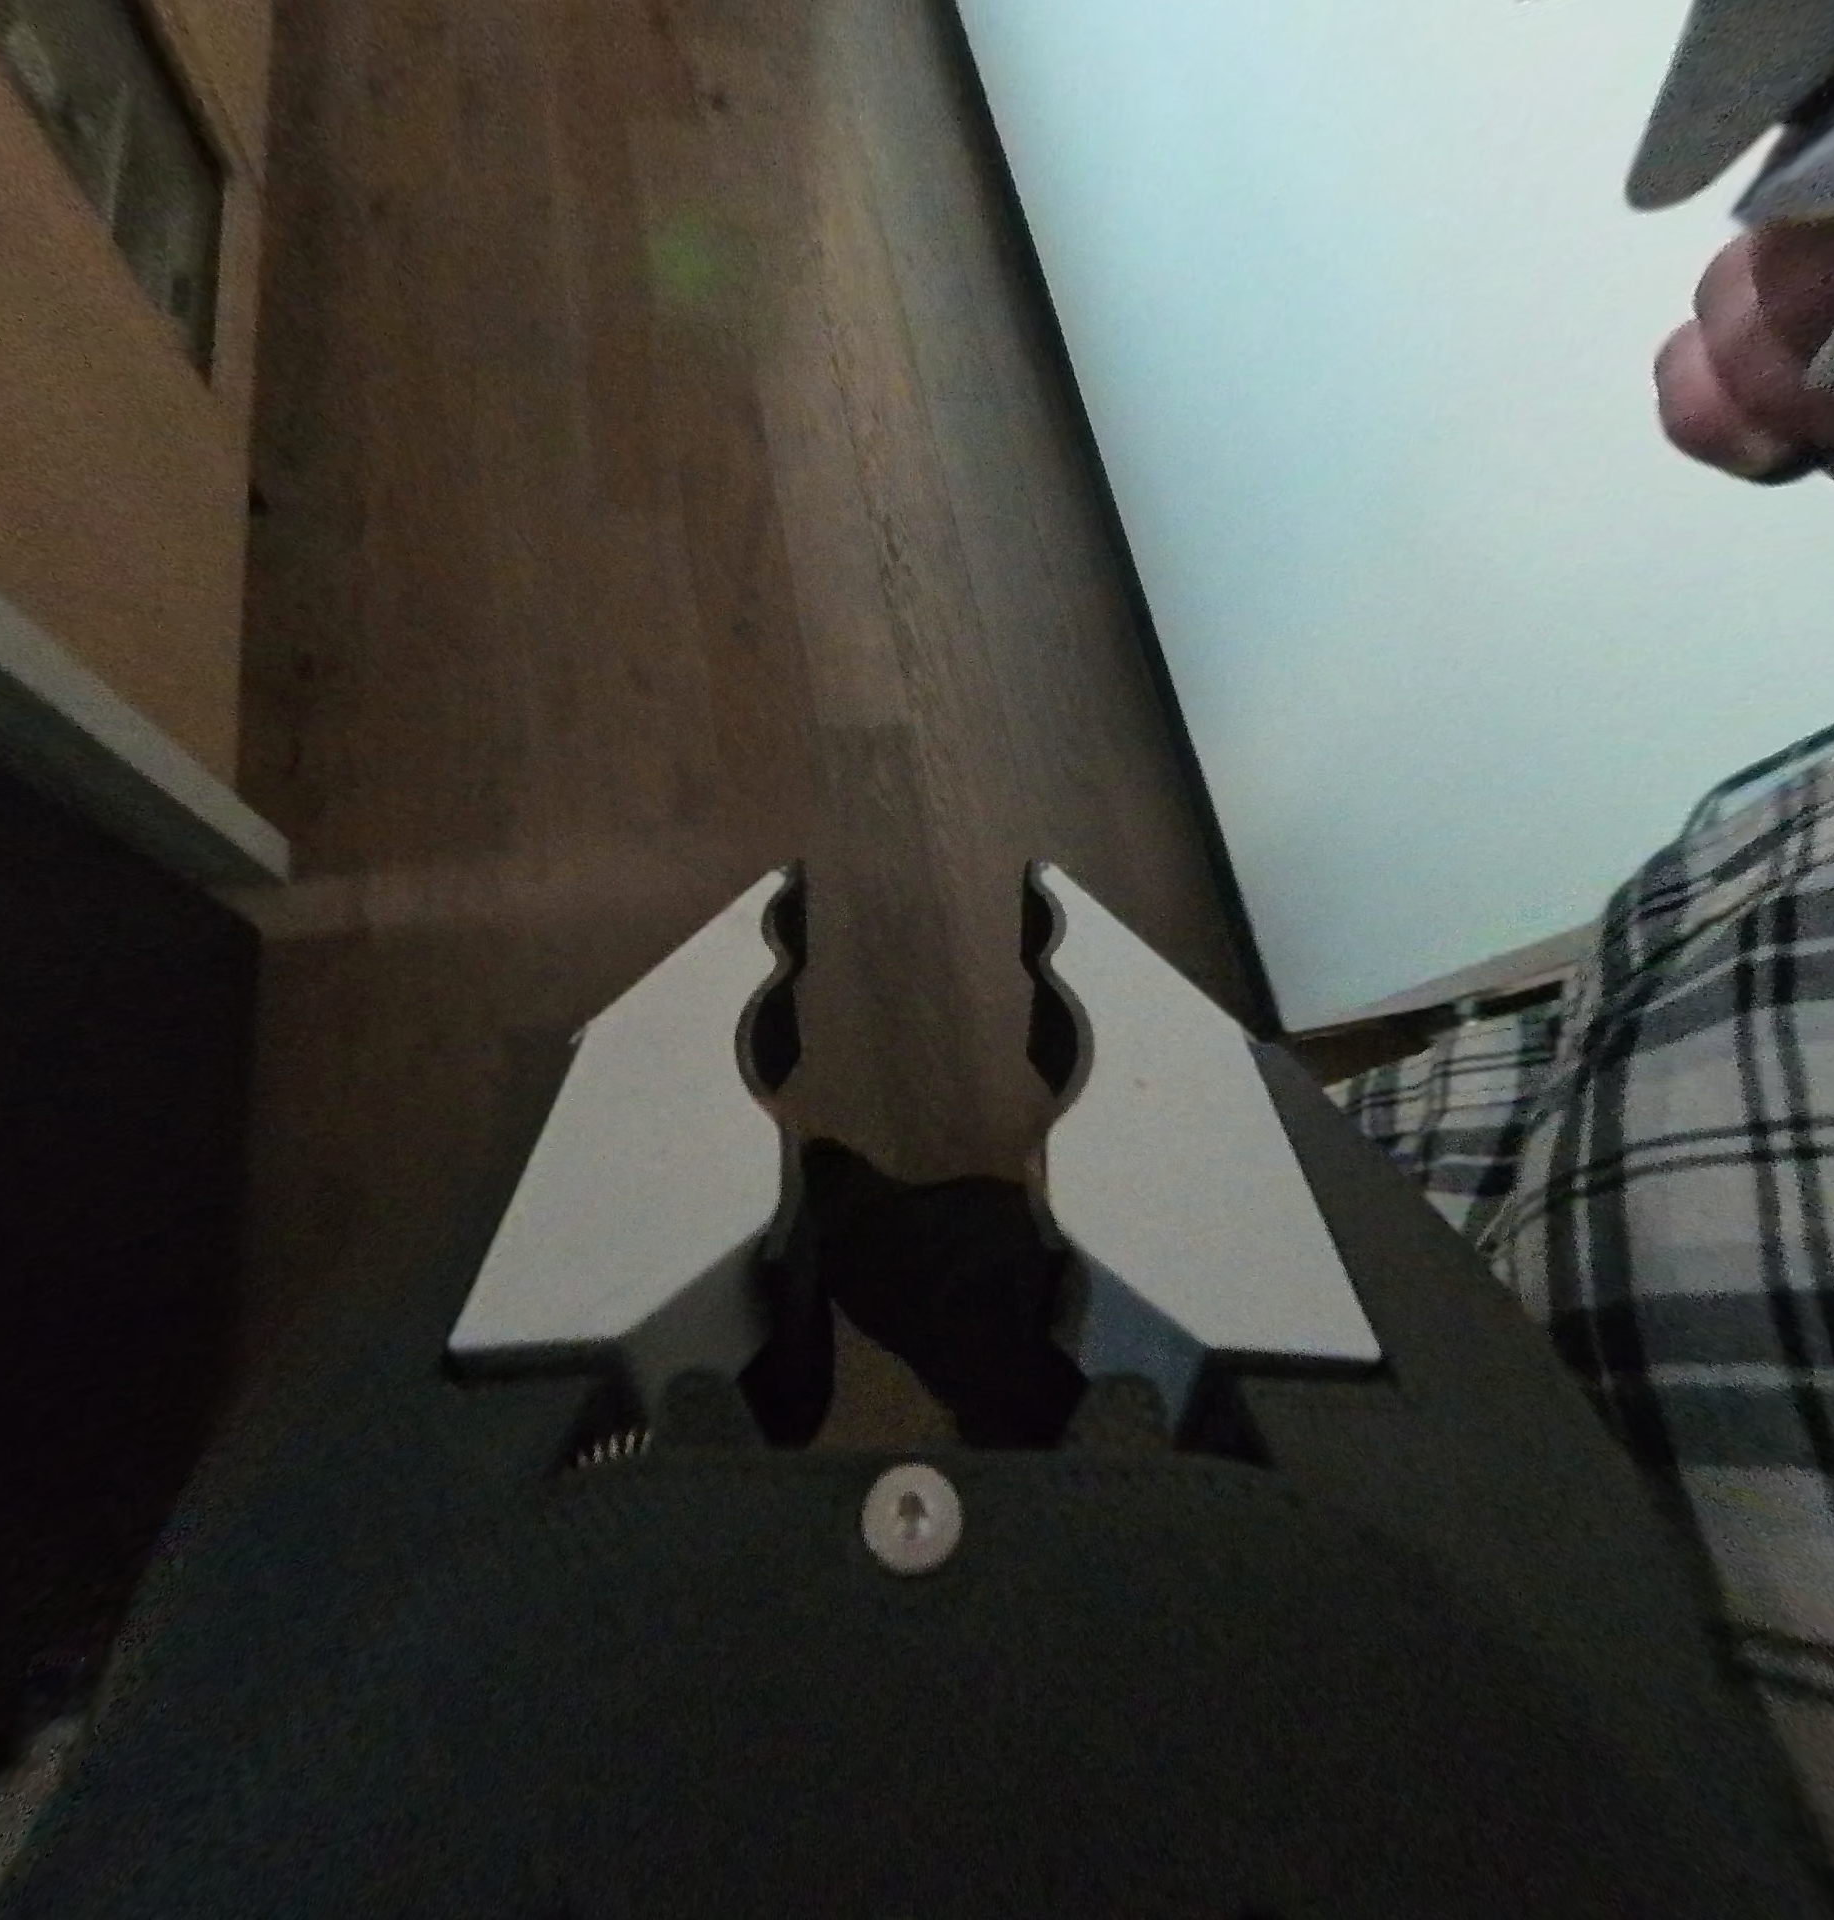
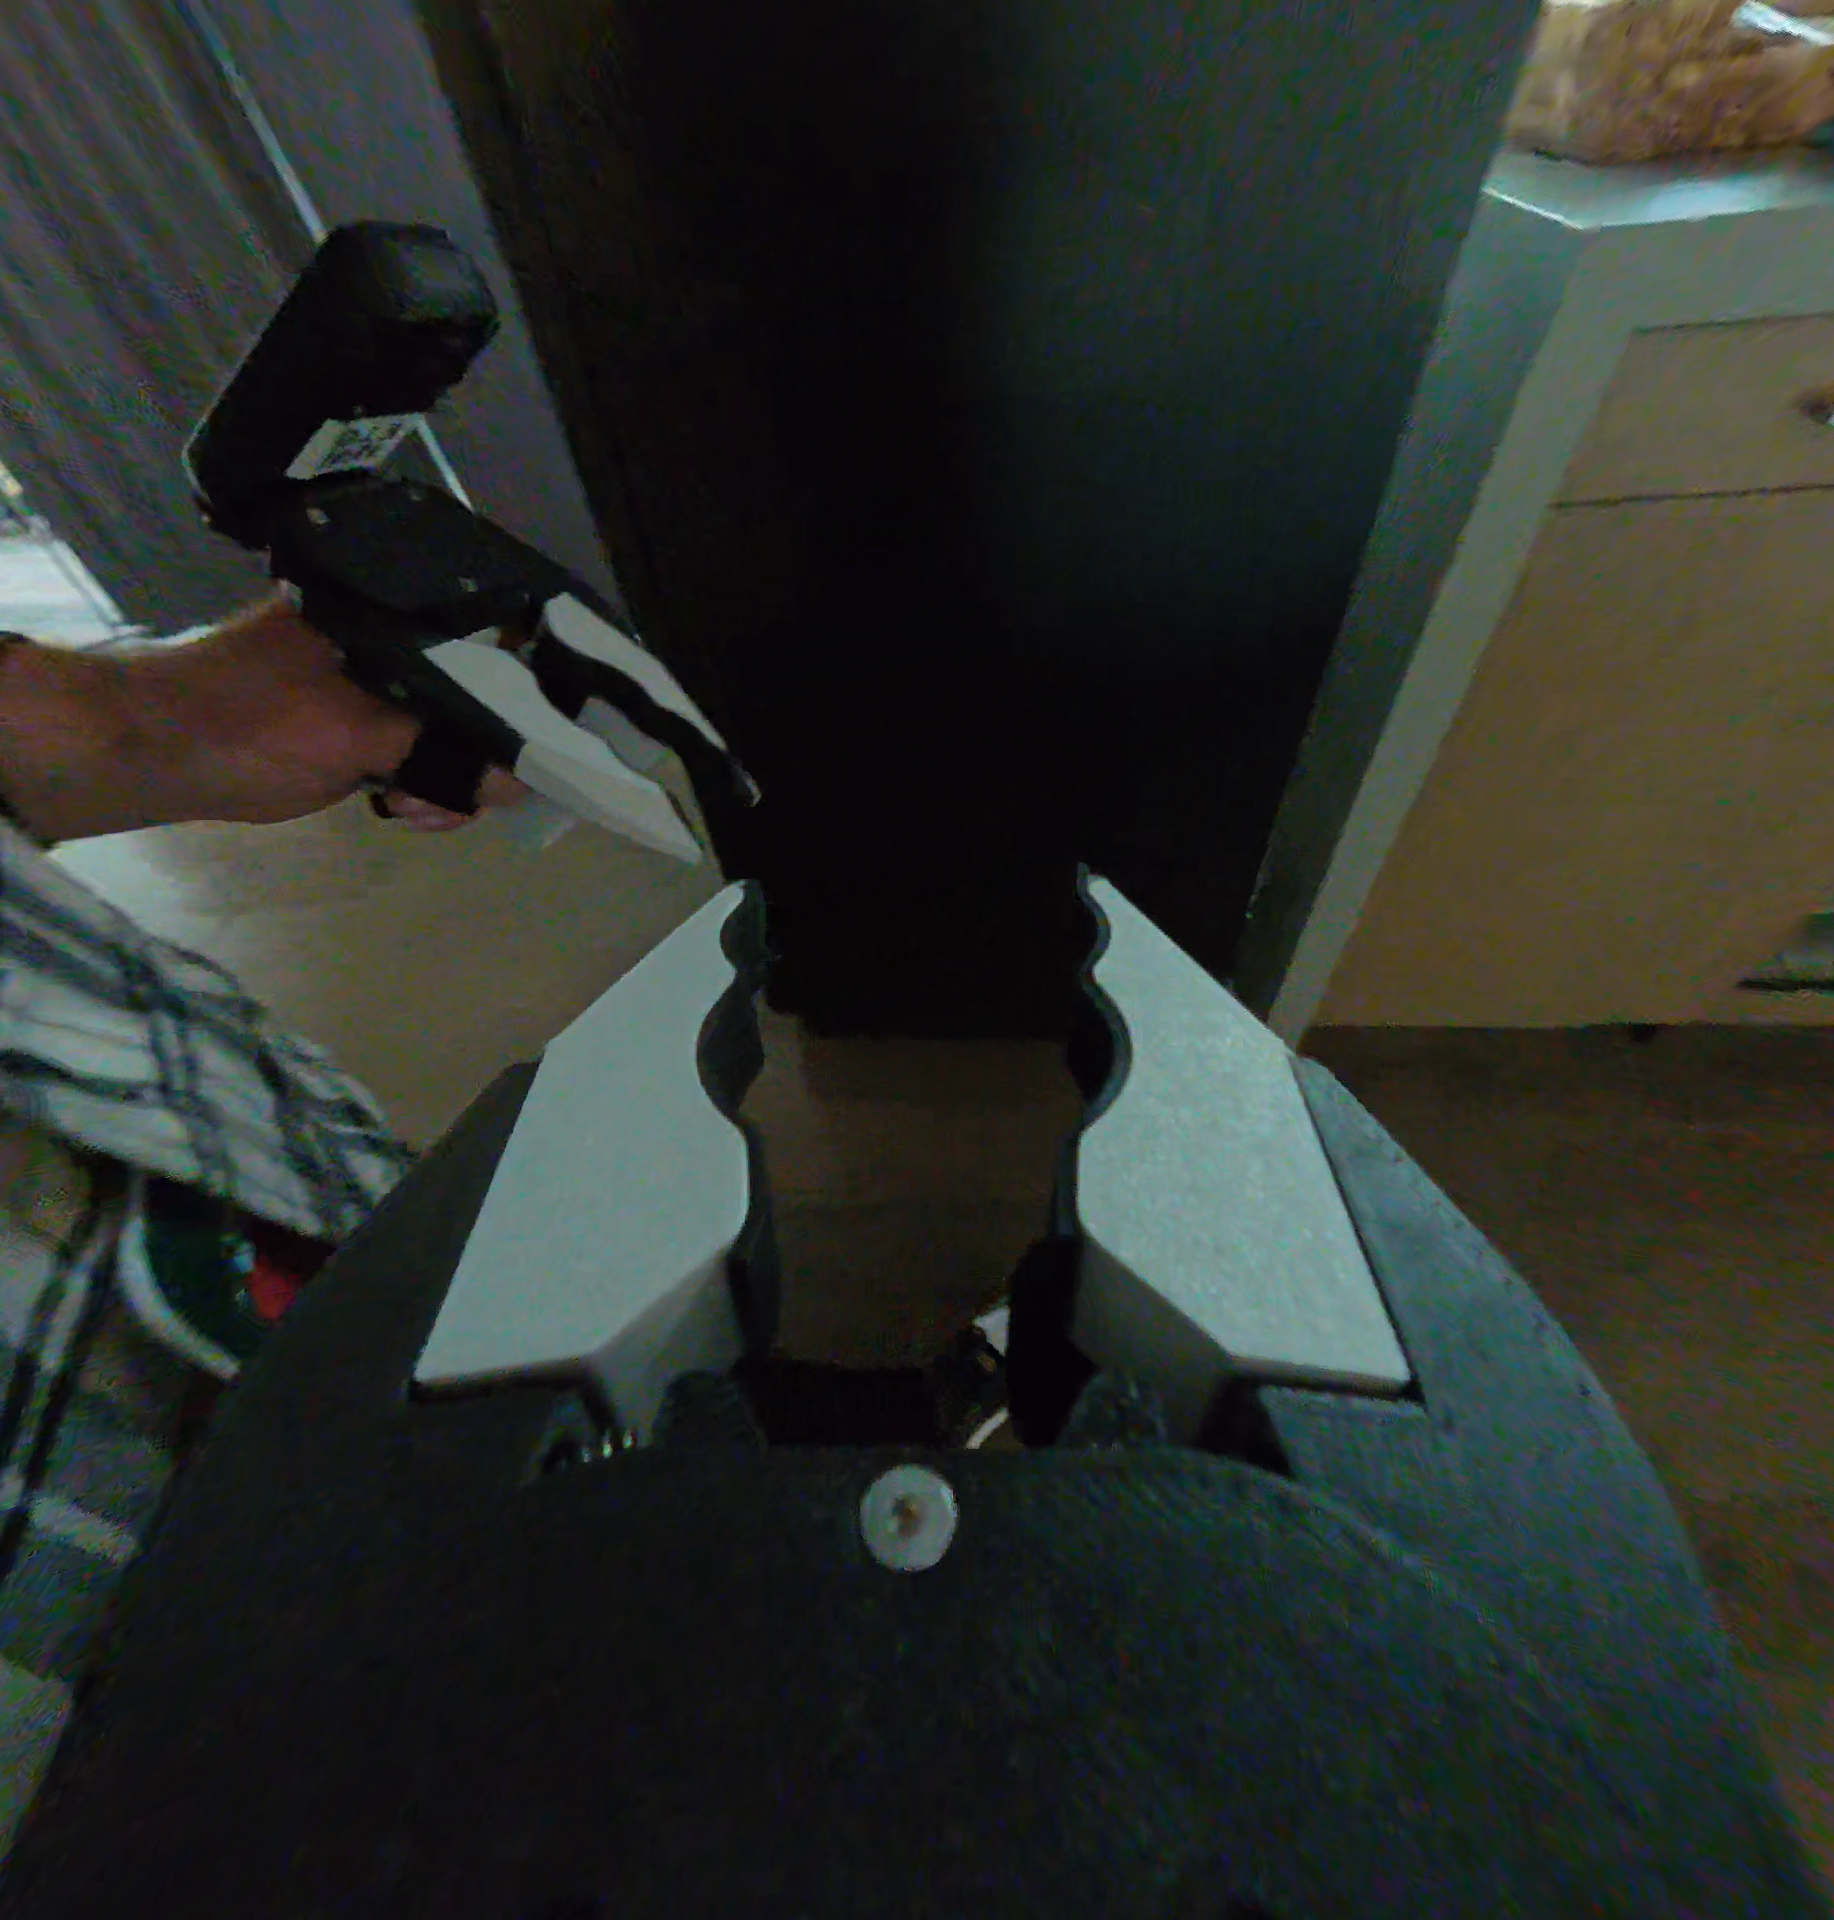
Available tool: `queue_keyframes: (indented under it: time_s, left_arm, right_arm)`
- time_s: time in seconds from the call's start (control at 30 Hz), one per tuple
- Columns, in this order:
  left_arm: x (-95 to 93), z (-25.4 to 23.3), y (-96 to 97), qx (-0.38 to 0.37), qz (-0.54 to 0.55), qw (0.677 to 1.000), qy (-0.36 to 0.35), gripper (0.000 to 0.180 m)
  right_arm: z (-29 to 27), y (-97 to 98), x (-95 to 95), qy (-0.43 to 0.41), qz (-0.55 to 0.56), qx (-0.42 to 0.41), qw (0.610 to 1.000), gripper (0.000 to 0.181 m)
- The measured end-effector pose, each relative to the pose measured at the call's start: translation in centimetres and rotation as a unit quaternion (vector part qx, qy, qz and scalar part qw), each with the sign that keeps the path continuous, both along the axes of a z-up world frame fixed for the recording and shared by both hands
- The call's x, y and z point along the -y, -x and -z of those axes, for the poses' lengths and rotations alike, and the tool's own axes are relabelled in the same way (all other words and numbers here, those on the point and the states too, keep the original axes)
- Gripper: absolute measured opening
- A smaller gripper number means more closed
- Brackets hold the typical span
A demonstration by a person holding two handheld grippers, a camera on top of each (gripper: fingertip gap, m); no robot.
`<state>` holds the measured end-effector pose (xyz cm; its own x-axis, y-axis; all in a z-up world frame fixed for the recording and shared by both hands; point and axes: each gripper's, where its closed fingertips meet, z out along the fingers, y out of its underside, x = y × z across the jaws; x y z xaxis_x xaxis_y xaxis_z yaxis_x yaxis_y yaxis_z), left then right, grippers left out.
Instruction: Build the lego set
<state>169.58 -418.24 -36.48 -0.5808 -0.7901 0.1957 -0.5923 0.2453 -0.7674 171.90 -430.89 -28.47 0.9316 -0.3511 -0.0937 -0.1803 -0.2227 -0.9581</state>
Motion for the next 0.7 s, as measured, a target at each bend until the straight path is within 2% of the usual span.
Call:
queue_keyframes:
  time_s: [0.07,0.13,0.2,0.3,0.33,0.43,0.5,0.7]
  left_arm:
    - [-0.6,0.4,-7.6,0.027,0.030,0.999,-0.026,0.038]
    - [-0.1,0.2,-15.5,0.025,0.063,0.997,-0.022,0.040]
    - [1.5,-2.1,-23.4,0.043,0.103,0.994,0.002,0.043]
    - [3.0,-5.2,-35.0,0.086,0.155,0.983,-0.040,0.049]
    - [3.6,-6.7,-38.7,0.101,0.161,0.981,-0.033,0.049]
    - [5.6,-9.8,-49.1,0.124,0.159,0.979,0.008,0.055]
    - [6.8,-10.1,-55.4,0.130,0.153,0.980,0.015,0.061]
    - [6.9,-9.4,-71.5,0.144,0.058,0.988,0.018,0.067]
  right_arm:
    - [1.4,-5.0,-0.1,0.006,0.025,-0.025,0.999,0.056]
    - [1.7,-10.3,0.7,0.014,0.061,-0.041,0.997,0.055]
    - [0.8,-15.8,2.0,0.016,0.102,-0.040,0.994,0.056]
    - [0.4,-23.9,5.2,0.024,0.174,-0.036,0.984,0.056]
    - [0.4,-26.5,6.5,0.019,0.199,-0.044,0.979,0.057]
    - [0.5,-33.6,9.6,0.002,0.251,-0.051,0.967,0.057]
    - [1.7,-38.4,11.3,0.009,0.265,-0.058,0.962,0.057]
    - [4.8,-55.4,13.6,0.000,0.199,-0.069,0.978,0.058]
